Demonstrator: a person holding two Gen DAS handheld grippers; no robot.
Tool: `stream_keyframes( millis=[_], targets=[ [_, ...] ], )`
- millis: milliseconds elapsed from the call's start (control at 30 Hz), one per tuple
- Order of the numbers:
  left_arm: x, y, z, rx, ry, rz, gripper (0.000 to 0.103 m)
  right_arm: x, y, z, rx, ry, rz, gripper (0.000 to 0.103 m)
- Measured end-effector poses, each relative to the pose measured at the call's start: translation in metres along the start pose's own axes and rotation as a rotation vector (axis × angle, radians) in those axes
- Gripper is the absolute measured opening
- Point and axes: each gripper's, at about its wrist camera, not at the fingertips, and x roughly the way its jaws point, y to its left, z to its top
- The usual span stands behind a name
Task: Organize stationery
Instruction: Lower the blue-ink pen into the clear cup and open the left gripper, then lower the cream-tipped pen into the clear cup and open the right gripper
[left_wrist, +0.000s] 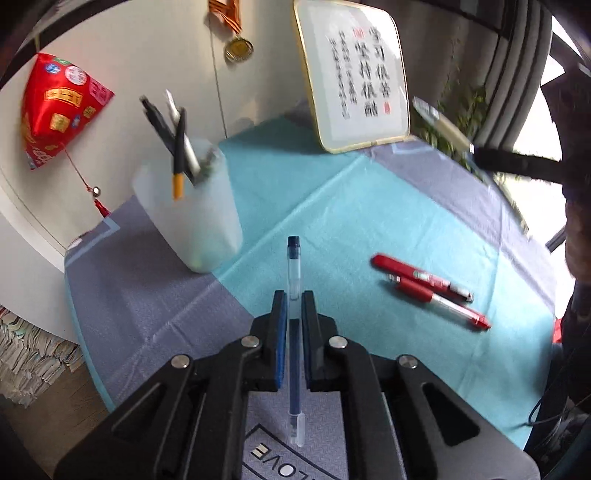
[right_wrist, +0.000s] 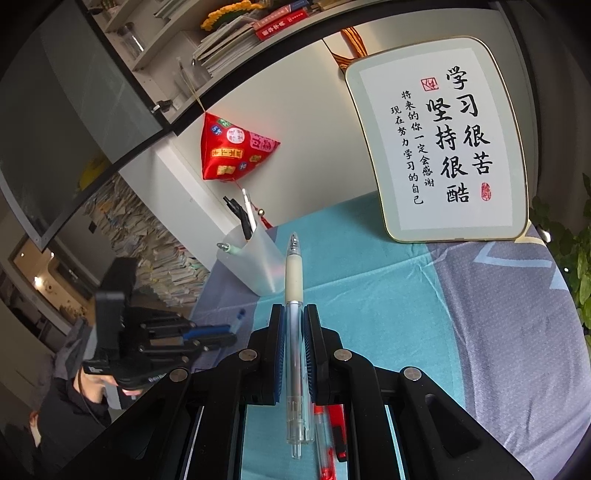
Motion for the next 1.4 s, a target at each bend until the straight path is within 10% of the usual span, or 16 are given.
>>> stream_keyframes(
  millis=[633,1400],
  targets=[
    [-0.064,0.033,0.059,-0.229,-0.554,0.285,0.006,-0.002,0.004,-0.001,-0.01,-0.014,-0.005,0.01],
    [0.004,0.046,0.038,-0.358,-0.456,0.248,0.018,0.017,0.021,0.005,-0.049,-0.052,-0.006,0.01]
  ],
)
